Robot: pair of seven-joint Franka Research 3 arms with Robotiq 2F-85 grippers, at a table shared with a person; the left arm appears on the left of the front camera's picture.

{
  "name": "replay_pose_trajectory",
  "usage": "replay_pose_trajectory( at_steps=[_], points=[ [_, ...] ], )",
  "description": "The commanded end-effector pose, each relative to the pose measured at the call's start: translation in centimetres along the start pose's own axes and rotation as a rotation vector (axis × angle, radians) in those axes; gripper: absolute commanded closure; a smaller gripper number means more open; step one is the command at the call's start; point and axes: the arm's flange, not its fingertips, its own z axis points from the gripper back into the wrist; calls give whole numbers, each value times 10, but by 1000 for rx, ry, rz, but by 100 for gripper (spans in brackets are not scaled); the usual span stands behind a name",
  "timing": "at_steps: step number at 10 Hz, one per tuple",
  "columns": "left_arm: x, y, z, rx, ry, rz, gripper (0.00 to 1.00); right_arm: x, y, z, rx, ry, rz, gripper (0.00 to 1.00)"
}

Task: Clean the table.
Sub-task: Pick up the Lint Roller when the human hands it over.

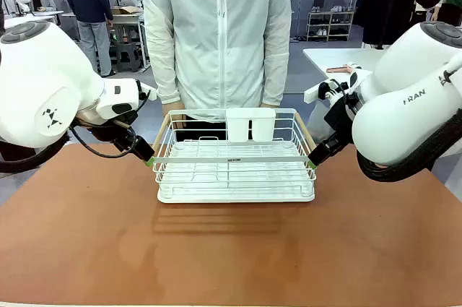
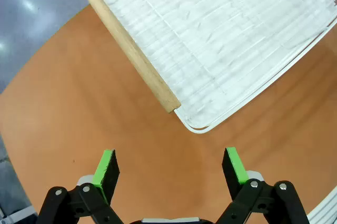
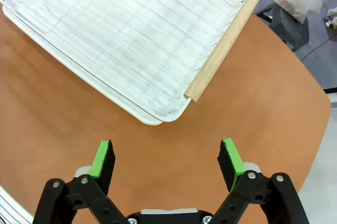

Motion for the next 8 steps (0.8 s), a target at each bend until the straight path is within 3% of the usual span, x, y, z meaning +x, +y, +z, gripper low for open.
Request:
replay_pose_trajectory(
  at_steps=[1, 8],
  points=[
    [0, 0, 0, 0, 0, -1, 0, 0, 0, 0, 0, 0, 0, 0],
    [0, 0, 0, 0, 0, -1, 0, 0, 0, 0, 0, 0, 0, 0]
  ],
)
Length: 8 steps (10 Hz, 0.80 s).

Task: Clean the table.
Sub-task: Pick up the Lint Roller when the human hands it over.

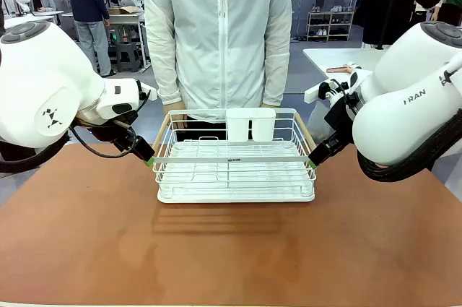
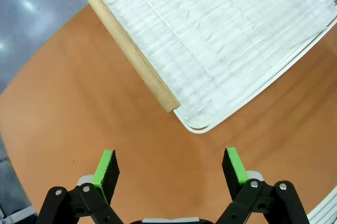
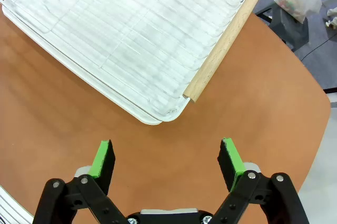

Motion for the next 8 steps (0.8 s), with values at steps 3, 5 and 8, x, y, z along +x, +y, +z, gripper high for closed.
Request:
replay_pose_trajectory(
  at_steps=[3, 5, 8],
  points=[
    [0, 0, 0, 0, 0, 1, 0, 0, 1, 0, 1, 0, -1, 0],
    [12, 8, 14, -77, 19, 64, 0, 11, -7, 17, 51, 1, -20, 0],
    [32, 74, 78, -398, 15, 326, 0, 21, -59, 79, 395, -28, -196, 0]
  ],
)
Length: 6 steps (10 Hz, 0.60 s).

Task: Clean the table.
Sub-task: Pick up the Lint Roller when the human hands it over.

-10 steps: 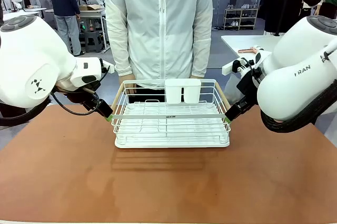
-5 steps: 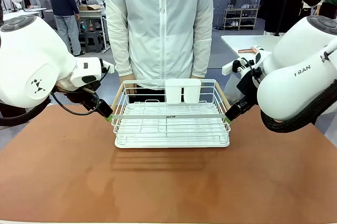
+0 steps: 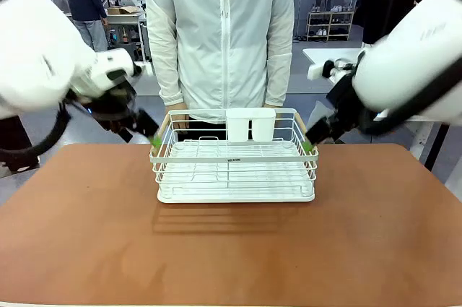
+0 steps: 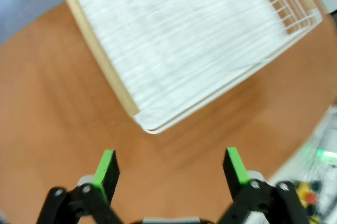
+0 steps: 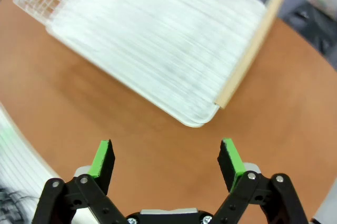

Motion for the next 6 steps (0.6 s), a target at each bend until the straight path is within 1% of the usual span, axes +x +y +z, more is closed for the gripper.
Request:
replay_pose_trajectory(
  at_steps=[1, 2, 3, 5, 6],
  points=[
    [13, 65, 67, -246, -32, 201, 0, 0, -52, 55, 224, -32, -137, 0],
    [10, 91, 97, -400, -98, 271, 0, -6, -69, 74, 365, -75, -193, 0],
    [2, 118, 123, -479, -166, 346, 0, -15, -90, 92, 464, -106, -271, 0],
    [-27, 173, 167, -563, -271, 444, 0, -44, -144, 133, 642, -136, -462, 0],
    [-50, 205, 190, -569, -359, 514, 0, -70, -180, 152, 699, -181, -581, 0]
  ],
)
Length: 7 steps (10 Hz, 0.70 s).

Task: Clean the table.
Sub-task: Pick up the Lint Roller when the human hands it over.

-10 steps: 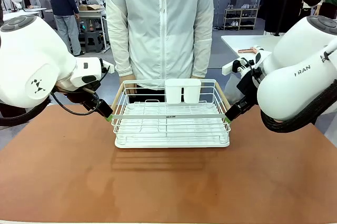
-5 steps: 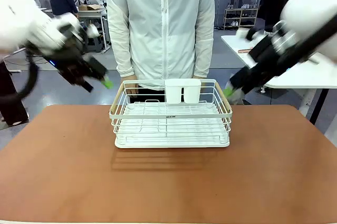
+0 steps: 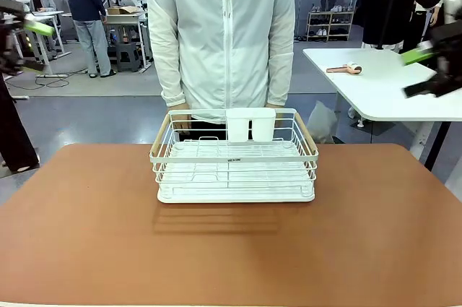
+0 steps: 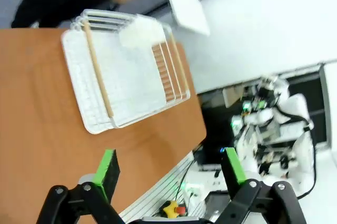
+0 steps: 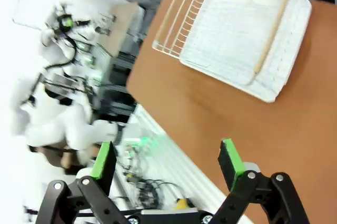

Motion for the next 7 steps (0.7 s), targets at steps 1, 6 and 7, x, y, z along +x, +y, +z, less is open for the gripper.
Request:
replay_pose_trajectory(
  at_steps=[1, 6, 7],
  points=[
    [1, 33, 44, -40, -129, 66, 0, -1, -42, 46, 57, -86, -179, 0],
    [-25, 77, 114, -9, -244, 143, 0, -50, -108, 121, 88, -218, -351, 0],
    [-23, 73, 105, -7, -224, 136, 0, -50, -109, 118, 85, -223, -347, 0]
  ],
)
